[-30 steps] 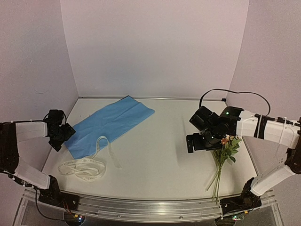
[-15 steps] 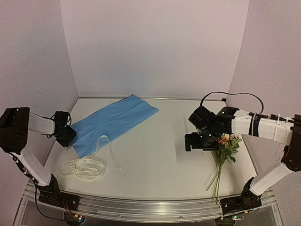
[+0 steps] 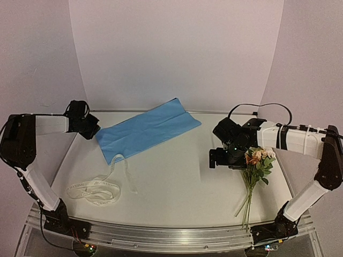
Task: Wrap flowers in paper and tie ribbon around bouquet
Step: Pick up the corner of the folded wrapping paper at the center of the board.
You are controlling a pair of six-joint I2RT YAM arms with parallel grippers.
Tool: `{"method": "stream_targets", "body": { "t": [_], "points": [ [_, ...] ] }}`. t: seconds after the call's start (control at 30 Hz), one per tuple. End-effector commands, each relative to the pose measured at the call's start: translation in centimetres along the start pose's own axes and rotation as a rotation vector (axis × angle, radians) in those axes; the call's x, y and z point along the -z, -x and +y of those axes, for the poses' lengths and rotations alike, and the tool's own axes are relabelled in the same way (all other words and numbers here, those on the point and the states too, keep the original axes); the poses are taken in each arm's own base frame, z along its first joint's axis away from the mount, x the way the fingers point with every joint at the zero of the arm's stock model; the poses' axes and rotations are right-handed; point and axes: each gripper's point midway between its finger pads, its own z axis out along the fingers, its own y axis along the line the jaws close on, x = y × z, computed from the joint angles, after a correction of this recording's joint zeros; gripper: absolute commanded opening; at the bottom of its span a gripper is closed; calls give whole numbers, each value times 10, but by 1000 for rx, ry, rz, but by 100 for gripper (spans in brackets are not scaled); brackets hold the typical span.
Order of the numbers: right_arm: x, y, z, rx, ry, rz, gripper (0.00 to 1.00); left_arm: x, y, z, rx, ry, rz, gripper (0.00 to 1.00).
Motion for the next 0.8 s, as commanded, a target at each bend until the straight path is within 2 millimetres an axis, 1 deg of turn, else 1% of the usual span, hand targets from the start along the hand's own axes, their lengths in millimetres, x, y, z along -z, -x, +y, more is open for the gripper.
{"method": "stream_targets", "body": {
  "t": [0.0,0.07,0.1,0.13,0.17,0.2,0.23,0.27,0.3,0.33,0.4,0.43,0.5,0.53,0.6,0.63,0.67,0.77],
  "points": [
    [13,22,11,-26,37,-50,98,27,-26,-82,-87,-162,51,0],
    [14,23,10,-27,34,-56,98,36,-50,-99,-147,-188,81,0],
    [14,24,10,-27,32,-59,98,39,-59,-101,-171,-182,84,0],
    [14,25,11,-29,33,-60,98,42,-61,-96,-180,-158,76,0],
    [14,25,11,-32,34,-56,98,43,-56,-89,-184,-134,52,1],
    [13,24,12,-34,37,-49,98,42,-43,-79,-187,-109,17,4],
    [12,23,13,-37,41,-42,98,39,-25,-70,-203,-77,-27,14],
    [12,22,14,-42,45,-36,98,34,-5,-56,-224,-11,-81,29],
    [11,22,14,-44,47,-32,98,27,14,-41,-244,52,-122,42],
    [11,21,15,-44,47,-31,98,18,32,-27,-261,101,-147,51],
    [9,23,16,-39,45,-30,98,-3,59,-6,-297,148,-162,61],
    [8,25,18,-35,47,-31,98,-12,69,0,-321,174,-167,64],
    [3,28,23,-30,49,-24,98,-34,80,5,-378,194,-152,68],
    [2,29,27,-28,57,-23,98,-44,83,4,-406,188,-144,71],
    [-2,31,33,-27,67,-12,98,-67,77,1,-447,146,-91,73],
    [-4,32,35,-27,69,-9,98,-74,83,6,-443,136,-80,73],
    [-5,34,37,-26,71,-8,98,-79,85,4,-450,109,-75,74],
    [-9,34,38,-26,64,1,98,-87,84,-1,-463,54,-69,72]
  ]
}}
